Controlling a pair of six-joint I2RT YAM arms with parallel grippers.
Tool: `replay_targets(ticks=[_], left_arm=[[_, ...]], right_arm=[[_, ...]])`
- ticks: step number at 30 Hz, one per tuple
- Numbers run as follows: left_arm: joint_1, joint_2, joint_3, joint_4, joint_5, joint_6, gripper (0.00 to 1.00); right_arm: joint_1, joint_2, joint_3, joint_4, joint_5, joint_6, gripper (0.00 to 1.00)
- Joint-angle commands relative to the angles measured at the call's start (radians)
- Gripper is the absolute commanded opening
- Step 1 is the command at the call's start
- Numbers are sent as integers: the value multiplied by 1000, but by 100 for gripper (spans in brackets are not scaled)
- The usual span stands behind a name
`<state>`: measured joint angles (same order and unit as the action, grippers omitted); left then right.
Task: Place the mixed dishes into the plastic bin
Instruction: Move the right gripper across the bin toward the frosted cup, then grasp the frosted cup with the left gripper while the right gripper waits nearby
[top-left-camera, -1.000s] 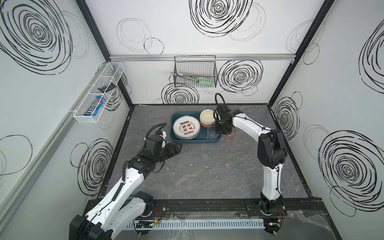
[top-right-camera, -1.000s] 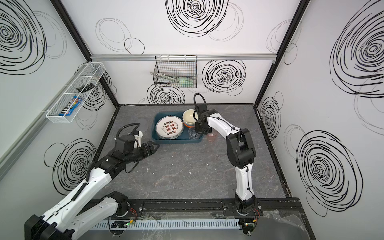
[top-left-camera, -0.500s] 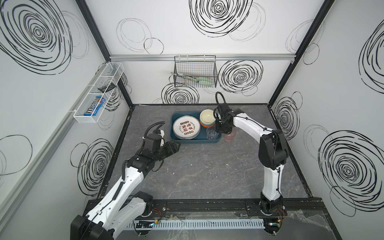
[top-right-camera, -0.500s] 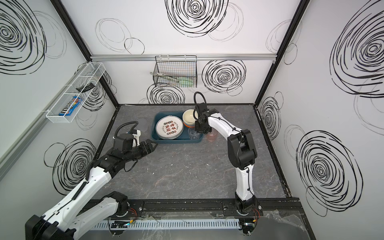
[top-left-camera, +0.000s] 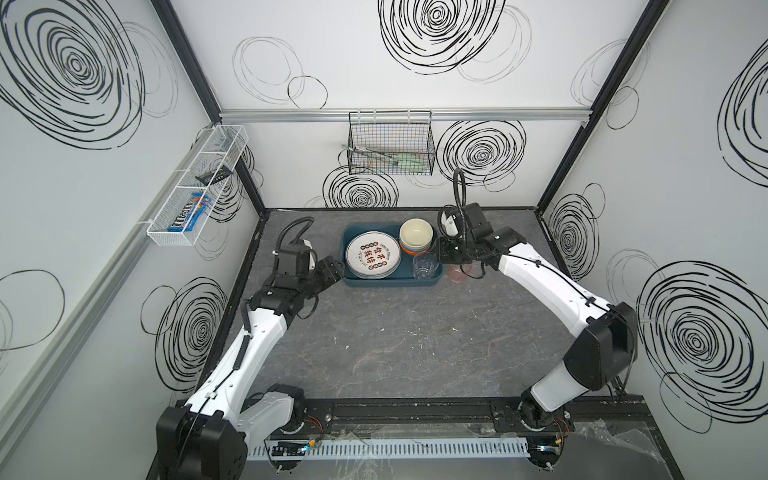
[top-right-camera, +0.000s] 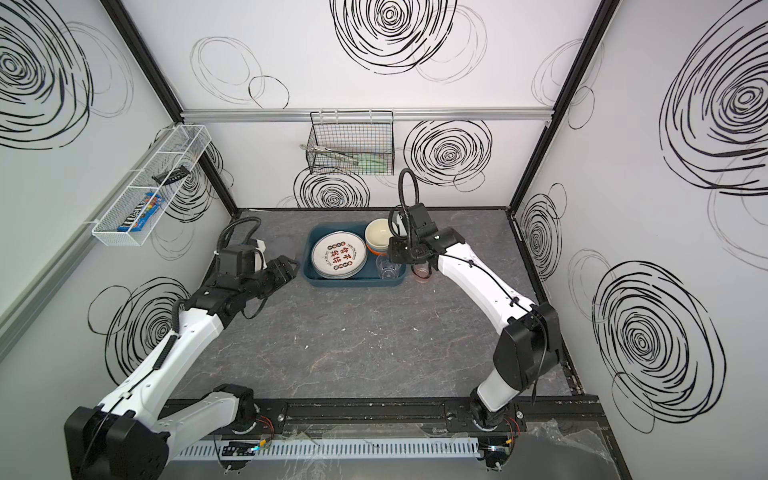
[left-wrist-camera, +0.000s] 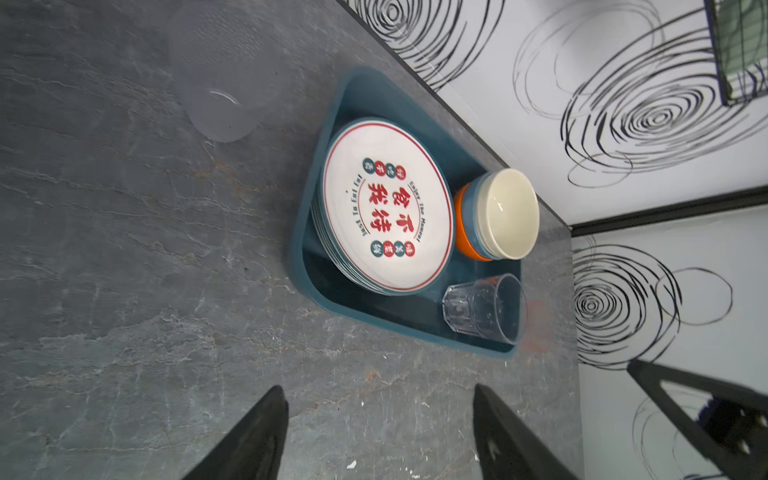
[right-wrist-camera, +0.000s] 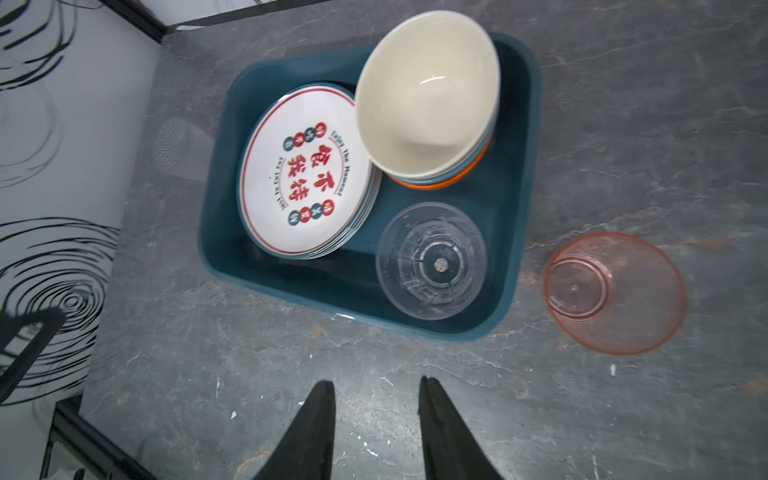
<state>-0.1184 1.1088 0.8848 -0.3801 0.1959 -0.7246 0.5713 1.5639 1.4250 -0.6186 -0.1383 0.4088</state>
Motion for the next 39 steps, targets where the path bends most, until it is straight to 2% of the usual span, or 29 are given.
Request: replay_targets(ticks=[1, 5, 14, 23, 39], left_arm=[[44, 58, 39, 48, -23, 20, 71], [76, 120, 63, 73, -29, 17, 70], [133, 243, 129, 97, -69, 26, 68], [181, 410, 207, 134, -118, 19, 67], [198, 686, 374, 153, -172, -7, 68]], right_arm=[[41, -49, -72, 108, -82, -37, 40], [66, -87, -139, 188, -175, -43, 42], [168, -116, -175, 328, -277, -86, 49], [245, -98, -170, 334, -256, -112, 49], [248, -123, -228, 321, -210, -132, 49]])
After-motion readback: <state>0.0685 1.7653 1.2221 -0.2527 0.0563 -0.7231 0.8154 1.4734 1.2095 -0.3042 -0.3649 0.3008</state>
